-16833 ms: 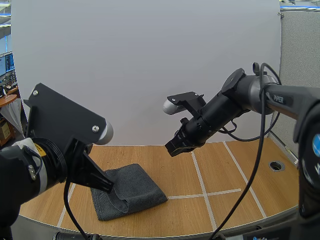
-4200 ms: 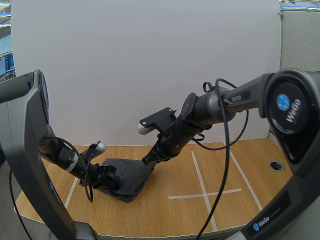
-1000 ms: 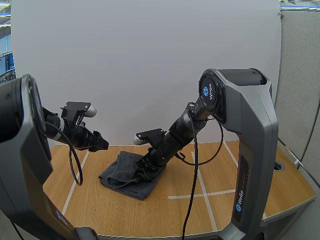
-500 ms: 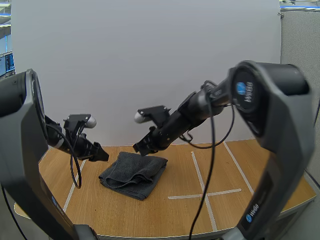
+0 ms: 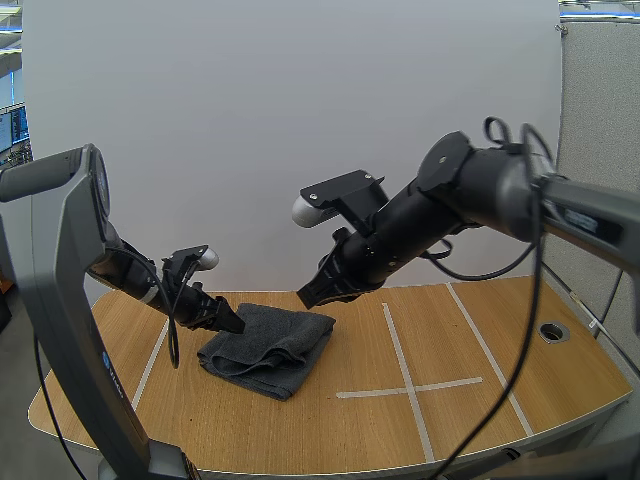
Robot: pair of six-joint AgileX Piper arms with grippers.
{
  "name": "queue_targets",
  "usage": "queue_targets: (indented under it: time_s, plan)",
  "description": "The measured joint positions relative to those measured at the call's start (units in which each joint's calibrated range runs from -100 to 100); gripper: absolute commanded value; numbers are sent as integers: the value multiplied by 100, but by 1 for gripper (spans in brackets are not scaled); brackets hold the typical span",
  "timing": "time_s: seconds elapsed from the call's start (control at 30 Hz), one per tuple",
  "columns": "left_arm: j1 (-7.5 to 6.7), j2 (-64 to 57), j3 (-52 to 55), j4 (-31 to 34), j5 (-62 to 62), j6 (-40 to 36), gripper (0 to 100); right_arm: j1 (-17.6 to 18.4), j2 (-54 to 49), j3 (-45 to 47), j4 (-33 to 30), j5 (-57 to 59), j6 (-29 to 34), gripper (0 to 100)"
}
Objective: Fold the towel
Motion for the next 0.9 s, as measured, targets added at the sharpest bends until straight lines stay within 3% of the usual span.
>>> queue_targets:
  time_s: [0.27, 0.67, 0.73, 0.8, 0.9]
  plan:
    - [-62, 765, -154, -108, -109, -47, 86, 0, -1125, 19, -625, 336, 359, 15]
    - [-62, 1022, -182, -340, 879, -47, 79, 0, -1207, 62, -800, 640, 531, 15]
    - [-62, 1022, -182, -363, 1056, -37, 74, 0, -1207, 62, -800, 640, 543, 15]
    - [-62, 1022, -182, -363, 1109, -23, 61, 0, -1207, 62, -800, 640, 566, 15]
    - [-62, 1025, -182, -331, 1129, -16, 31, 0, -1207, 62, -800, 640, 566, 15]
